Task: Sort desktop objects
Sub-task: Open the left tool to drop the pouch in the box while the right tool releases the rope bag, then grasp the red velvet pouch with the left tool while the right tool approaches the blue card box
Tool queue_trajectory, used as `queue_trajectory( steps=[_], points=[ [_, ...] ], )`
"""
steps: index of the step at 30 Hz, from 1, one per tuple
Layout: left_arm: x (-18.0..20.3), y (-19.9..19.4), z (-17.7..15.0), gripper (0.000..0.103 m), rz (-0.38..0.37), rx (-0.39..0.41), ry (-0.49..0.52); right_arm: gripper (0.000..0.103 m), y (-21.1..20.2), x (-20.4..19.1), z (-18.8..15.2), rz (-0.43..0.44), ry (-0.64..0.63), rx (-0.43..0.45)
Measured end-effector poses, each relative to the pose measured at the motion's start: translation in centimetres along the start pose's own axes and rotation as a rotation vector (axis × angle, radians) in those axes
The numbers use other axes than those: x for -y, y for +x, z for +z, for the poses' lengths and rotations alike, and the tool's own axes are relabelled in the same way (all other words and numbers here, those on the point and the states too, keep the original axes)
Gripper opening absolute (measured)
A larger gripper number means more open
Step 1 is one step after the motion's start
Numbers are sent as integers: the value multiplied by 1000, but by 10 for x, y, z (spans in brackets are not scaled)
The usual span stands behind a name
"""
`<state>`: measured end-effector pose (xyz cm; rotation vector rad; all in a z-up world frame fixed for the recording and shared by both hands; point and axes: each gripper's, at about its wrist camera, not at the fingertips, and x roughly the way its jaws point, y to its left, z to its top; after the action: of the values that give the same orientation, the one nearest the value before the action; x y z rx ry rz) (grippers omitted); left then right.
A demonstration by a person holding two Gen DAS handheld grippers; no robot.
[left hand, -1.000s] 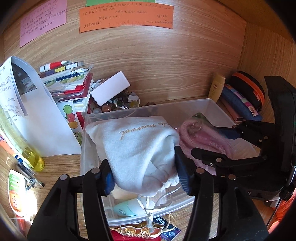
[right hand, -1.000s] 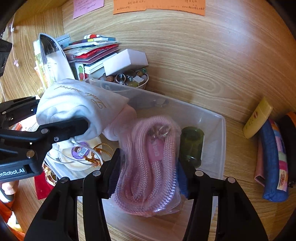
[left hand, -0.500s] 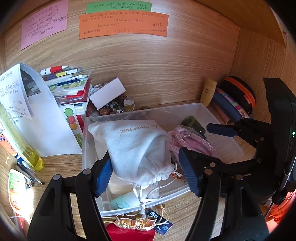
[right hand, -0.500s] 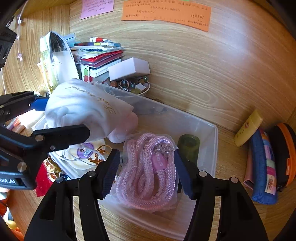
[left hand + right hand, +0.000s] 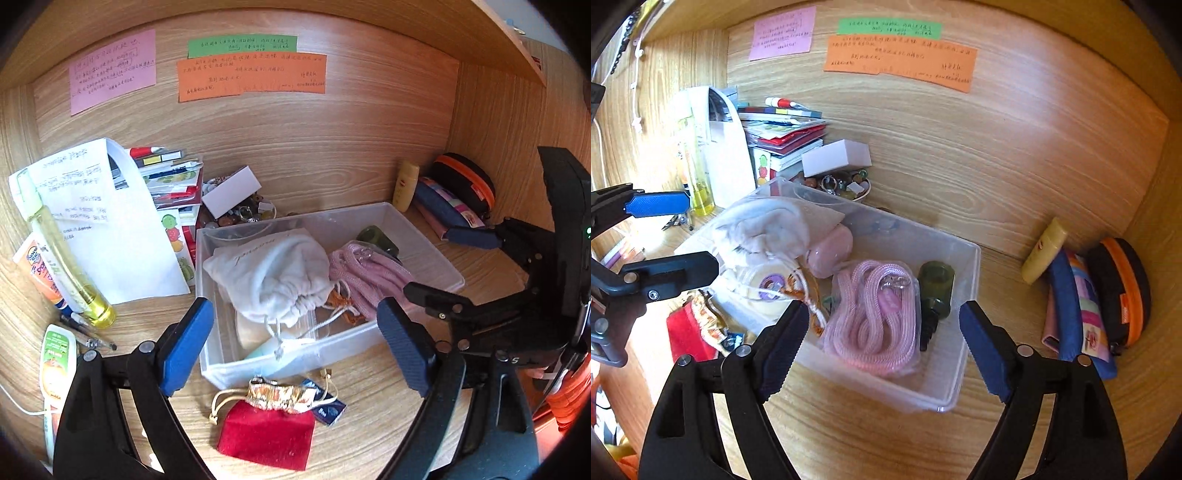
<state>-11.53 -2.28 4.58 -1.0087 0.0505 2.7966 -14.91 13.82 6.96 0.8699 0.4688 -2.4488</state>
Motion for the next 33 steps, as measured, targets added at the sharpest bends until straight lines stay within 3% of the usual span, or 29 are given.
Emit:
queue_trajectory(
  steps=[7, 14, 23, 33],
  points=[
    [-10, -15, -20, 93, 25, -26, -9, 83, -18, -14, -9, 5, -13, 13],
    [-27, -15, -49, 93, 68, -105, -23, 83, -31, -30, -24, 23, -43, 15],
    [-30, 7, -78, 93, 48, -222, -31, 83, -18, -52, -45, 61, -78, -54],
    [-19, 43, -85, 93, 51, -315, 9, 83, 3, -72, -61, 113, -117, -129]
  ],
)
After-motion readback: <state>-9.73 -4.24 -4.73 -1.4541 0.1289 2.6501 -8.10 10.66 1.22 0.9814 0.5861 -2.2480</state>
